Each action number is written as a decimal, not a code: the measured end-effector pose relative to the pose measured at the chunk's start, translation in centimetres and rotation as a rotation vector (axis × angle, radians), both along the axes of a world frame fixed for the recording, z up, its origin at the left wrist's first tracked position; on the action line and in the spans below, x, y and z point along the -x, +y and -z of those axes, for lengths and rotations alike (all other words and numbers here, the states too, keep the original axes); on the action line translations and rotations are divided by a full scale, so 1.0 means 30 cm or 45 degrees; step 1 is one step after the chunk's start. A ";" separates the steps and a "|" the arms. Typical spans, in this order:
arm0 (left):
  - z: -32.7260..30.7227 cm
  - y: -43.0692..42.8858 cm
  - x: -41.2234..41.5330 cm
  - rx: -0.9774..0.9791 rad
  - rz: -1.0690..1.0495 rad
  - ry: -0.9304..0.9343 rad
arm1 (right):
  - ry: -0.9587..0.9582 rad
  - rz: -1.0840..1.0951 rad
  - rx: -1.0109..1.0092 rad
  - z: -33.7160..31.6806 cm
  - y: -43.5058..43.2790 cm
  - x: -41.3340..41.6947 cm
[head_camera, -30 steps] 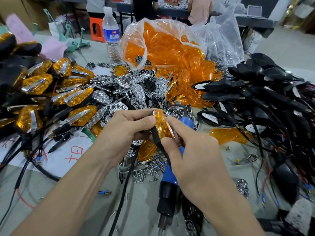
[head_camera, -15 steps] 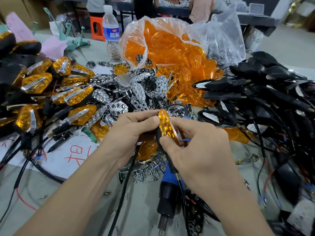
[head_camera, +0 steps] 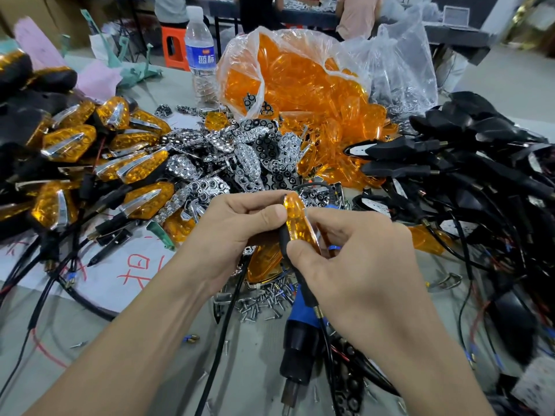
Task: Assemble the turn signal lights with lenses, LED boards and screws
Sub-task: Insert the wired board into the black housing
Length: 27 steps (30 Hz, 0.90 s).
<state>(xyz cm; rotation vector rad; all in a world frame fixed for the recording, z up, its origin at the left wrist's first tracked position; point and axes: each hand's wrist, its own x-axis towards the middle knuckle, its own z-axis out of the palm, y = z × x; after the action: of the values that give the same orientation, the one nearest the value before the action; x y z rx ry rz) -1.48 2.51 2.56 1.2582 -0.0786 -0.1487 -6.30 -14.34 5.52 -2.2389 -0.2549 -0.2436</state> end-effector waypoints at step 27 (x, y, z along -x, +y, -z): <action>-0.017 0.000 0.013 0.263 0.098 -0.301 | 0.469 -0.276 -0.763 0.052 -0.054 -0.074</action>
<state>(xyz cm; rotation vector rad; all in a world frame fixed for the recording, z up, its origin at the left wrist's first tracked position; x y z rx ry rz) -1.88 2.51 3.08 1.0623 -0.3383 -0.0557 -4.08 -15.95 3.96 -1.6071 -0.1904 0.1907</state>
